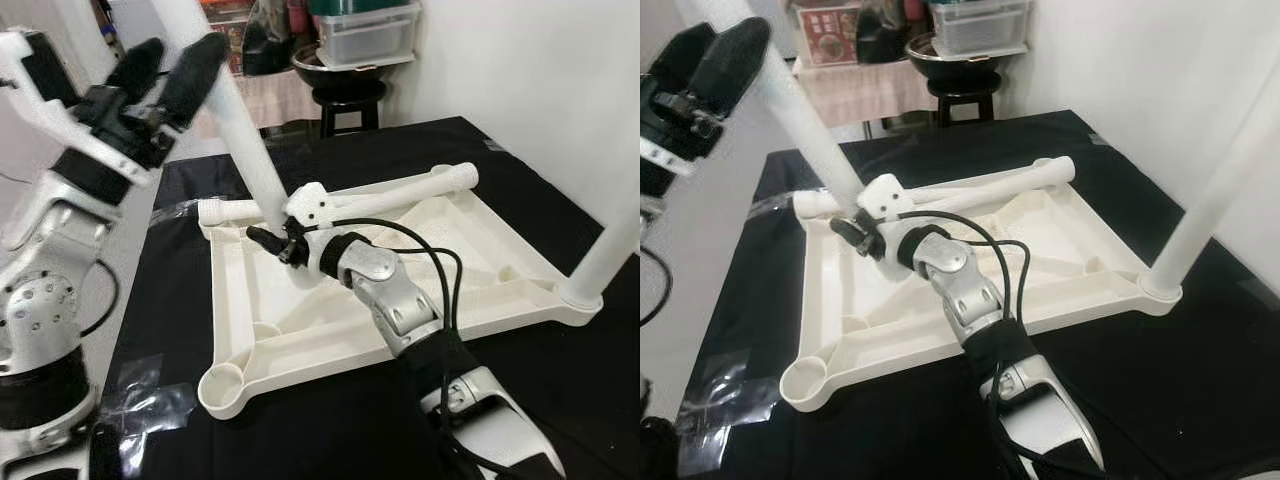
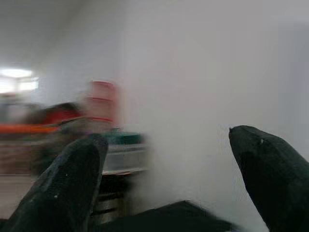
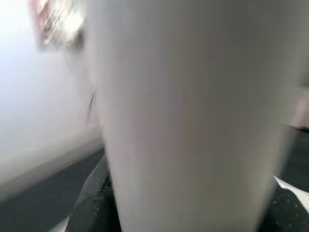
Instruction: Building children table
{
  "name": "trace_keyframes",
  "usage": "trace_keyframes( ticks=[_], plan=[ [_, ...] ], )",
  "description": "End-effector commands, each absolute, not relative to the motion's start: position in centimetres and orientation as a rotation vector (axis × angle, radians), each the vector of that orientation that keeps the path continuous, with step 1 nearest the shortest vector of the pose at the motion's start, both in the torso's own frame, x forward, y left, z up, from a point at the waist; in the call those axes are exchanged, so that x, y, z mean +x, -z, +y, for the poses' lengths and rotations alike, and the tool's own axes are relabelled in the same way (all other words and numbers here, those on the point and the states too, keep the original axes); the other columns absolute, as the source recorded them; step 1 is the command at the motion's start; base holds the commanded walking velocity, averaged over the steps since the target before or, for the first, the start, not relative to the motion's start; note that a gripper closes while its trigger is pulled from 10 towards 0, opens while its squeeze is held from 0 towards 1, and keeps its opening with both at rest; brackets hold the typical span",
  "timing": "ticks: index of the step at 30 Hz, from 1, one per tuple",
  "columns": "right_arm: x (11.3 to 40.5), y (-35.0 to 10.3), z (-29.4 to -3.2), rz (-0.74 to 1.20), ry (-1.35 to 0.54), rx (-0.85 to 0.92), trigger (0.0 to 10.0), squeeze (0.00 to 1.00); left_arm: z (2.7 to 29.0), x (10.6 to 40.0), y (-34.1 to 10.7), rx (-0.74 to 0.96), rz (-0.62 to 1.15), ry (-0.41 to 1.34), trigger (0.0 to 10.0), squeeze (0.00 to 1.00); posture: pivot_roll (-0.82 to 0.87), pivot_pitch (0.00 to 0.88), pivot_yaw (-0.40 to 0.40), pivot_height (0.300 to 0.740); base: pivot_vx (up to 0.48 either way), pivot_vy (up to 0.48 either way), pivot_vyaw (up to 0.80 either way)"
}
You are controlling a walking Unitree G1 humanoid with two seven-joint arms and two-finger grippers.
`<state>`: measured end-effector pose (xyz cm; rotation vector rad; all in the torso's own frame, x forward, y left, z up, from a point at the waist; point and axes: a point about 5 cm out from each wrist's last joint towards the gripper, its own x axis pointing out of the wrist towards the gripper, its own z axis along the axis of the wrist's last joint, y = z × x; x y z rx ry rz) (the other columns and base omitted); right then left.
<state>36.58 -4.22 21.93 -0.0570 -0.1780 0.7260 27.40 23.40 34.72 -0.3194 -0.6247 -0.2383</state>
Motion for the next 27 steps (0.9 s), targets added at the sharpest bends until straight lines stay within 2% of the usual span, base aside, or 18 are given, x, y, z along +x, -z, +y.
trace_keyframes(
  ticks=[1, 2, 3, 6, 7, 10, 13, 14, 19, 27],
  plan=[
    [37.2, -23.8, -6.0, -0.246, -0.643, 0.017, 0.0, 0.00, 26.1, 27.5, -33.8, -0.326, -0.597, 0.074, 10.0, 1.00, -0.07, 0.025, 0.065, 0.740, 0.000, 0.000, 0.00],
    [37.5, -23.8, -6.6, -0.240, -0.598, 0.053, 0.0, 0.00, 26.8, 27.4, -32.7, -0.310, -0.564, 0.013, 10.0, 0.27, -0.07, 0.024, 0.066, 0.740, 0.000, 0.000, 0.00],
    [37.7, -23.8, -7.2, -0.235, -0.568, 0.065, 2.1, 0.00, 27.3, 27.3, -31.5, -0.317, -0.526, -0.030, 10.0, 0.00, -0.07, 0.024, 0.066, 0.740, 0.000, 0.000, 0.00],
    [37.8, -23.8, -7.5, -0.232, -0.551, 0.068, 2.1, 0.00, 27.5, 27.2, -30.7, -0.324, -0.501, -0.052, 10.0, 0.00, -0.07, 0.024, 0.066, 0.740, 0.000, 0.000, 0.00],
    [37.9, -23.7, -7.7, -0.231, -0.544, 0.065, 10.0, 0.00, 27.5, 27.1, -29.6, -0.310, -0.460, -0.073, 10.0, 0.00, -0.06, 0.023, 0.067, 0.740, 0.000, 0.000, 0.00],
    [37.7, -23.8, -7.9, -0.236, -0.552, 0.063, 10.0, 0.00, 26.9, 26.8, -25.5, -0.365, -0.327, -0.119, 10.0, 0.00, -0.06, 0.027, 0.067, 0.740, 0.000, 0.000, 0.00],
    [37.5, -23.8, -7.9, -0.236, -0.563, 0.074, 10.0, 0.00, 26.0, 26.7, -23.8, -0.336, -0.259, -0.112, 10.0, 0.00, -0.06, 0.030, 0.067, 0.740, 0.000, 0.000, 0.00],
    [37.5, -23.8, -7.9, -0.236, -0.563, 0.074, 10.0, 0.00, 26.0, 26.7, -23.8, -0.336, -0.259, -0.112, 10.0, 0.00, -0.06, 0.030, 0.067, 0.740, 0.000, 0.000, 0.00],
    [36.6, -23.4, -7.3, -0.228, -0.614, 0.135, 10.0, 0.00, 22.7, 26.6, -21.9, -0.225, -0.169, -0.036, 10.0, 0.00, -0.06, 0.040, 0.063, 0.740, 0.000, 0.000, 0.00],
    [35.9, -22.9, -7.0, -0.216, -0.640, 0.156, 10.0, 0.00, 20.4, 26.3, -20.8, -0.291, -0.120, 0.018, 10.0, 0.00, -0.06, 0.044, 0.062, 0.740, 0.000, 0.000, 0.00]
  ],
)
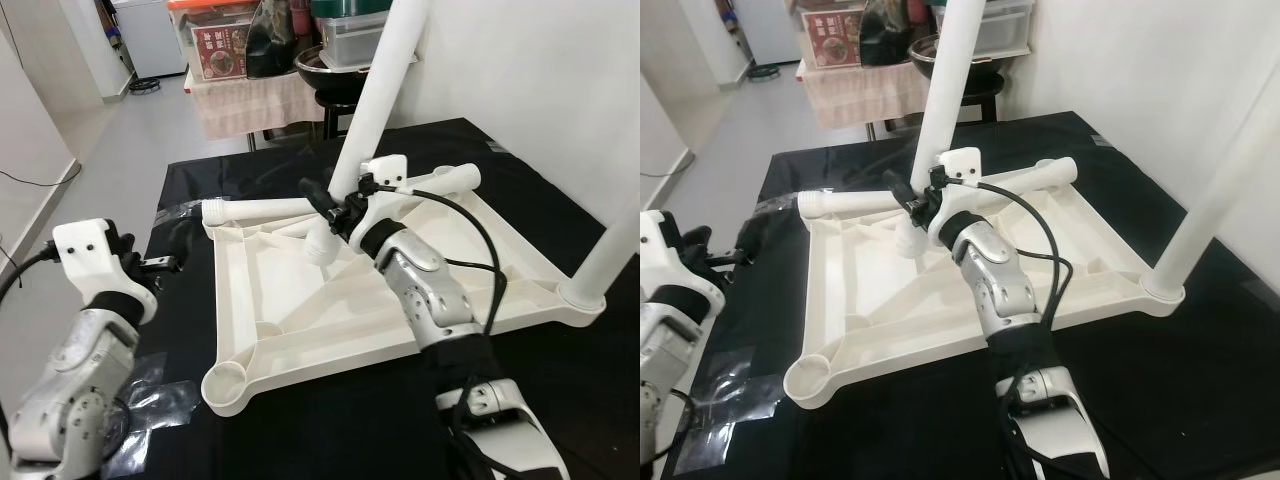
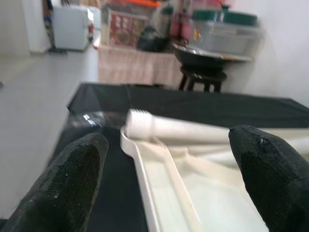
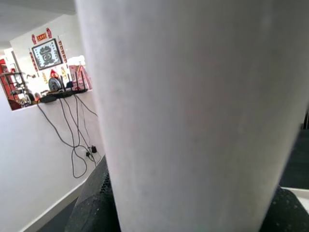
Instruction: Building children table
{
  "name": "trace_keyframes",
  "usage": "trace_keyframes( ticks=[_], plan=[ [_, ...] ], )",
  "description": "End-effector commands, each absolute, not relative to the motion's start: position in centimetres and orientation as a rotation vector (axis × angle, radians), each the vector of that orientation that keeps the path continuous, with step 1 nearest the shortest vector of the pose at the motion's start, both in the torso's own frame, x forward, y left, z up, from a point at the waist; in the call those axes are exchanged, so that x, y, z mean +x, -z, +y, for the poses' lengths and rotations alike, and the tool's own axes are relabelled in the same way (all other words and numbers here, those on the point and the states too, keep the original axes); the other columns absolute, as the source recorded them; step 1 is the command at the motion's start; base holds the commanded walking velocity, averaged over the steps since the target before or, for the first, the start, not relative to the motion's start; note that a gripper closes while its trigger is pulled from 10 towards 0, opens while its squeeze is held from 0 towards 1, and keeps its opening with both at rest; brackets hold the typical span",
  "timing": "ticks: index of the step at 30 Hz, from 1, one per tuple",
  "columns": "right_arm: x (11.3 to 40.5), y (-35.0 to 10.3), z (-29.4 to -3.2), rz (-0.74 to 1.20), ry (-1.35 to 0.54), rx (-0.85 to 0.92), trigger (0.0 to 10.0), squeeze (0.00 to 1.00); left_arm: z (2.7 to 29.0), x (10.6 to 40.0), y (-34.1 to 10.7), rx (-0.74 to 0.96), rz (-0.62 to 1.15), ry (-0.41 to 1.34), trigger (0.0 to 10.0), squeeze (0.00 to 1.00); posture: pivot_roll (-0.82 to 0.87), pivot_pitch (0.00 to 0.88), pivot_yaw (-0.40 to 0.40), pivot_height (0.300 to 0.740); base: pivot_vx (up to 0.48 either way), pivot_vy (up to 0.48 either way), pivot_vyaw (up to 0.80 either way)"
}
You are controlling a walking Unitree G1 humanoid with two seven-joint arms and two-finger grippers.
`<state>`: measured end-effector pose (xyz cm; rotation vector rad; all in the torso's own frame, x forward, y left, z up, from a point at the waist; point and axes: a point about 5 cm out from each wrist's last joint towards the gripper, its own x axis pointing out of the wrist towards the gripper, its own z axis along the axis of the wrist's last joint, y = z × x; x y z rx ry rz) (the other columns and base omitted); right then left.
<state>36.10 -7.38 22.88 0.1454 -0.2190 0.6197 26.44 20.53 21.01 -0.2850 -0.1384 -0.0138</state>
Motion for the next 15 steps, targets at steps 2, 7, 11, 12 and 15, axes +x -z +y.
trace_keyframes(
  ticks=[2, 7, 11, 12, 15],
  plan=[
    [35.6, -22.5, -7.0, -0.201, -0.642, 0.157, 10.0, 0.00, 19.5, 26.2, -20.3, -0.303, -0.105, 0.034, 10.0, 0.00, -0.06, 0.046, 0.062, 0.740, 0.000, 0.000, 0.00],
    [35.4, -22.2, -6.9, -0.187, -0.647, 0.149, 10.0, 0.00, 18.4, 26.3, -20.1, -0.280, -0.082, 0.073, 10.0, 0.00, -0.06, 0.047, 0.062, 0.740, -0.384, 0.000, 0.00],
    [35.3, -22.1, -6.8, -0.179, -0.656, 0.147, 10.0, 0.00, 18.0, 26.2, -20.4, -0.268, -0.109, 0.086, 10.0, 0.00, -0.06, 0.047, 0.060, 0.740, -0.360, 0.000, 0.00],
    [35.3, -22.1, -6.8, -0.179, -0.656, 0.147, 10.0, 0.00, 18.0, 26.2, -20.4, -0.268, -0.109, 0.086, 10.0, 0.00, -0.06, 0.047, 0.060, 0.740, 0.000, 0.000, 0.00],
    [35.1, -22.0, -6.8, -0.175, -0.659, 0.146, 10.0, 0.00, 17.9, 26.1, -20.3, -0.265, -0.116, 0.084, 10.0, 0.00, -0.06, 0.047, 0.061, 0.740, 0.000, 0.000, 0.00]
  ],
)
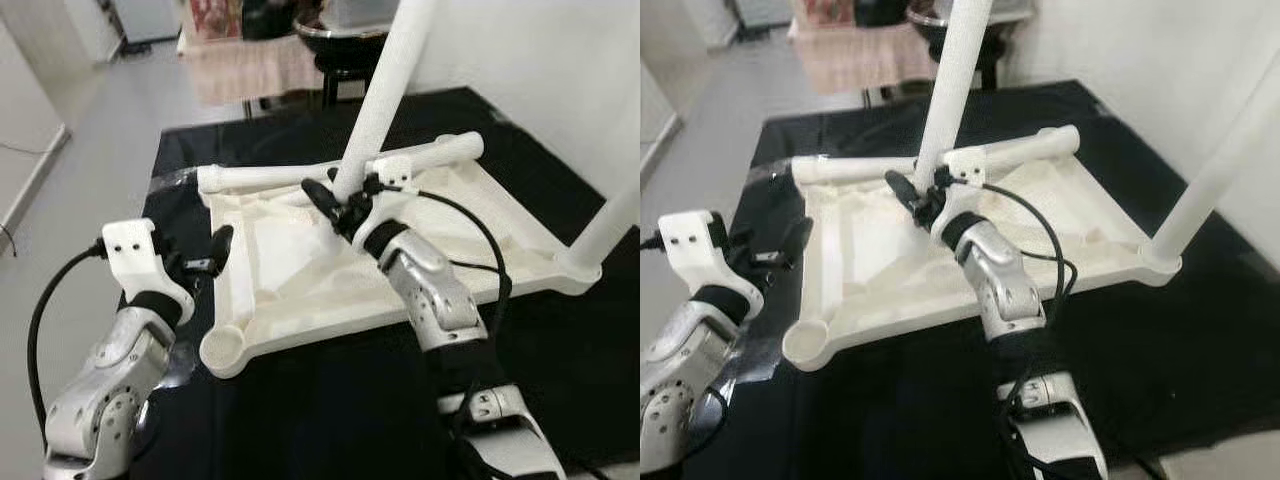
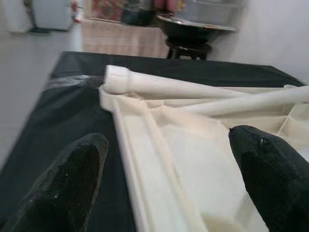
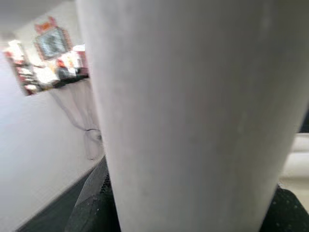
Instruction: Building children table
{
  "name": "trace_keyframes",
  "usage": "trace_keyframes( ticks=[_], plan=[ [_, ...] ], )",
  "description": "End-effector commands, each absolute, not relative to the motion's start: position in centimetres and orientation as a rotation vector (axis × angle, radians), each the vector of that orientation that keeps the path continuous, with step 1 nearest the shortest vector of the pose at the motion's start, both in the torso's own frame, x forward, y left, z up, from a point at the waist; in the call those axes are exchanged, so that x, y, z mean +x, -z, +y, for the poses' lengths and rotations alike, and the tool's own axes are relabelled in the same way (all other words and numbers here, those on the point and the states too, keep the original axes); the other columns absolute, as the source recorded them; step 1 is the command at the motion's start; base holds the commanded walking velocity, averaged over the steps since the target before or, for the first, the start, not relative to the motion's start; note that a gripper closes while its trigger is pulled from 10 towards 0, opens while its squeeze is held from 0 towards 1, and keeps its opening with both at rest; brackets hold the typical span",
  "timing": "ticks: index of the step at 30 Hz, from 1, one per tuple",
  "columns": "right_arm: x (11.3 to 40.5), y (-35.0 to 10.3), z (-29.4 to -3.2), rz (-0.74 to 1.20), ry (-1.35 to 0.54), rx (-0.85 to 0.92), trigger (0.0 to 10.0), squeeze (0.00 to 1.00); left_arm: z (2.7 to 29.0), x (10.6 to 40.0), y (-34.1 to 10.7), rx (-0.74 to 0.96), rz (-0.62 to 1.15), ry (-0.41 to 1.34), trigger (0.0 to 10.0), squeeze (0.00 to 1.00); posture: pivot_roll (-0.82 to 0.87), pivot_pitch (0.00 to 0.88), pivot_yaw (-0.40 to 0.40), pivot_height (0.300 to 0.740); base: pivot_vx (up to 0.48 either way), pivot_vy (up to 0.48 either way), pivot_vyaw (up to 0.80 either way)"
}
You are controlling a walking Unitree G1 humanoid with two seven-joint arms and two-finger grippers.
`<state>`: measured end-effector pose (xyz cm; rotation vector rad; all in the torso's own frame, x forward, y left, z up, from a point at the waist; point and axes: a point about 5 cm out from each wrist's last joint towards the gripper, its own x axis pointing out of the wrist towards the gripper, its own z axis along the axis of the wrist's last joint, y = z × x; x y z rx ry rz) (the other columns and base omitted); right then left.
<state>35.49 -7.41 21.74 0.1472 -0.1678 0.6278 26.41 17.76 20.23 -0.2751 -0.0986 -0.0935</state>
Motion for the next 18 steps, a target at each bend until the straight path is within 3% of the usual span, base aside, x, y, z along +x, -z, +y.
trace_keyframes(
  ticks=[1, 18],
  plan=[
    [35.1, -22.0, -6.8, -0.175, -0.659, 0.146, 10.0, 0.00, 17.9, 26.1, -20.3, -0.265, -0.116, 0.084, 10.0, 0.00, -0.06, 0.047, 0.061, 0.740, 0.000, 0.000, 0.00],
    [34.4, -21.4, -6.0, -0.170, -0.673, 0.067, 10.0, 0.00, 17.4, 25.7, -17.9, -0.157, -0.063, 0.109, 10.0, 0.00, -0.06, 0.056, 0.059, 0.740, 0.000, 0.000, 0.00]
  ],
)
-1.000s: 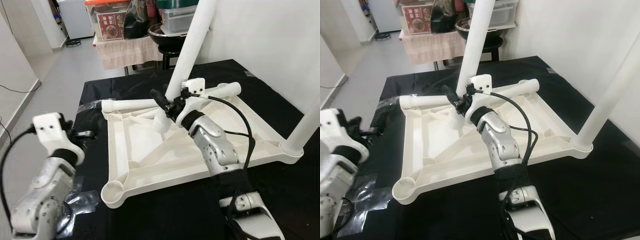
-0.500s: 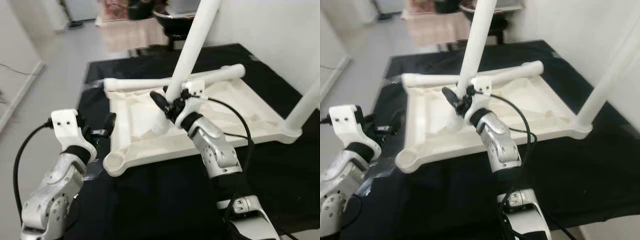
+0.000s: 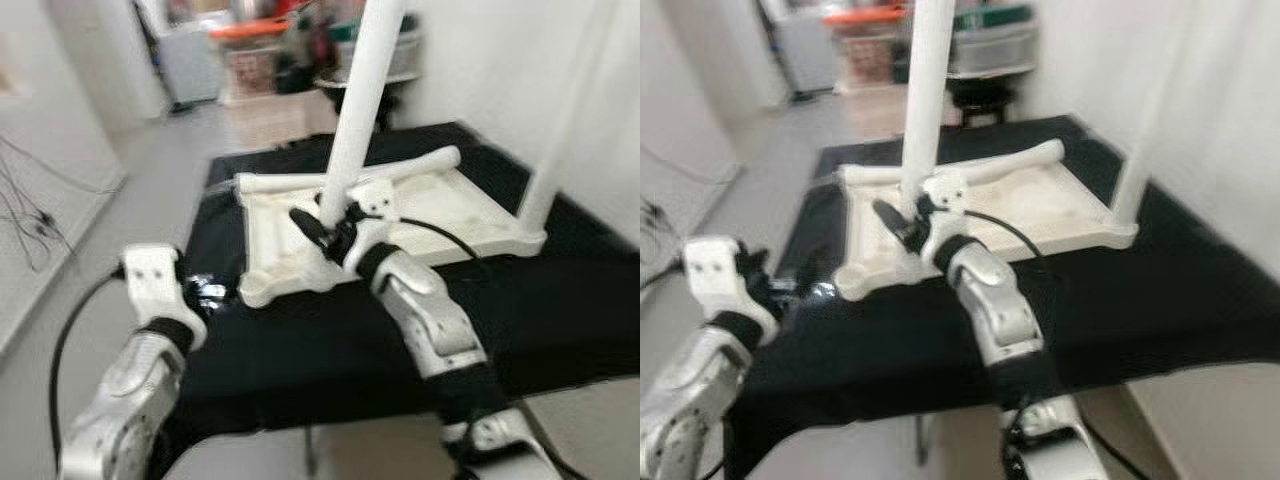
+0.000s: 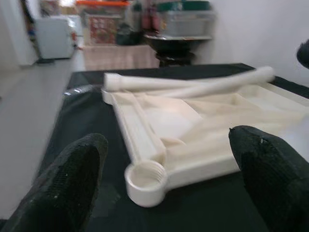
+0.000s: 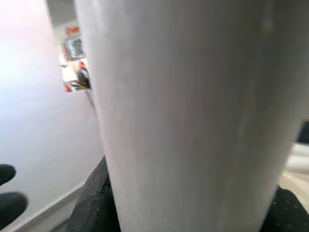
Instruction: Building children table
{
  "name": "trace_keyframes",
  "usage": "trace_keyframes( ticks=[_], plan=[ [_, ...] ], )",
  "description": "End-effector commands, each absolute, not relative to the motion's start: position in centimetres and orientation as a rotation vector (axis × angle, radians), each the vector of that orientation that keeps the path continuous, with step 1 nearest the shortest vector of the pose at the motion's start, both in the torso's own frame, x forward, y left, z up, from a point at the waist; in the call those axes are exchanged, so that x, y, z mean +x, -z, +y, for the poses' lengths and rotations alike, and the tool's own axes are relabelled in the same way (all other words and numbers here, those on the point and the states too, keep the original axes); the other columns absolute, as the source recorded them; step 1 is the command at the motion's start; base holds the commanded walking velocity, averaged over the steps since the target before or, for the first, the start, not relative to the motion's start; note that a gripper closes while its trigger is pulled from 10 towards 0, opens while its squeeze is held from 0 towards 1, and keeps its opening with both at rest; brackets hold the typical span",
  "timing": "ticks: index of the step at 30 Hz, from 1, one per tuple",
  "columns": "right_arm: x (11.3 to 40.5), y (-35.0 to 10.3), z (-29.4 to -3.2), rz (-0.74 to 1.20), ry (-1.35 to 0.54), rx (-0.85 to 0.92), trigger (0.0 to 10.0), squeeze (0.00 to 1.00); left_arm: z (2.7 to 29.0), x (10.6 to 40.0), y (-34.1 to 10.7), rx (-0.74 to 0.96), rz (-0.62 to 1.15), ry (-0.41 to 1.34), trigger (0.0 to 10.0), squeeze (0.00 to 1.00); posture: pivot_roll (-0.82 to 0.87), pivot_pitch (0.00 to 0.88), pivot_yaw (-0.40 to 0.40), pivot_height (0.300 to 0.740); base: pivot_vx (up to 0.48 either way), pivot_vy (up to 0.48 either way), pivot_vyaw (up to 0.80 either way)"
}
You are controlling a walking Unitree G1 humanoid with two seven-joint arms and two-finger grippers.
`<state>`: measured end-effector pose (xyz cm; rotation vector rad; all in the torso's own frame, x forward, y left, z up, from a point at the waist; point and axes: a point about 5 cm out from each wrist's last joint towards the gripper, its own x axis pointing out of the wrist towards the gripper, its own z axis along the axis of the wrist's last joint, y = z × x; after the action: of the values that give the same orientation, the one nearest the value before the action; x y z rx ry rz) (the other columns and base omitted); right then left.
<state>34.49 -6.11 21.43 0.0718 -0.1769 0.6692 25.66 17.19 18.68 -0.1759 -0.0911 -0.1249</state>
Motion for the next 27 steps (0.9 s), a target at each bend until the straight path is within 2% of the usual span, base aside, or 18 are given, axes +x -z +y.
trace_keyframes(
  ticks=[1, 9, 18, 27],
  plan=[
    [34.34, -21.33, -5.96, -0.167, -0.676, 0.071, 10.0, 0.00, 17.45, 25.59, -17.60, -0.149, -0.059, 0.109, 10.0, 0.00, -0.07, 0.057, 0.057, 0.740, 0.000, 0.000, 0.00],
    [34.13, -21.21, -5.95, -0.163, -0.693, 0.061, 10.0, 0.00, 17.44, 25.47, -17.17, -0.158, -0.066, 0.120, 10.0, 0.00, -0.08, 0.072, 0.051, 0.740, 0.000, 0.000, 0.00],
    [34.06, -21.27, -5.85, -0.155, -0.700, 0.074, 10.0, 0.00, 17.23, 25.33, -16.99, -0.165, -0.074, 0.141, 10.0, 0.00, -0.08, 0.086, 0.052, 0.740, 0.000, 0.000, 0.80],
    [34.04, -21.28, -5.85, -0.153, -0.680, 0.108, 10.0, 0.00, 17.00, 25.19, -16.87, -0.190, -0.075, 0.167, 10.0, 0.00, -0.08, 0.091, 0.054, 0.740, 0.000, 0.000, 0.00]
  ],
)
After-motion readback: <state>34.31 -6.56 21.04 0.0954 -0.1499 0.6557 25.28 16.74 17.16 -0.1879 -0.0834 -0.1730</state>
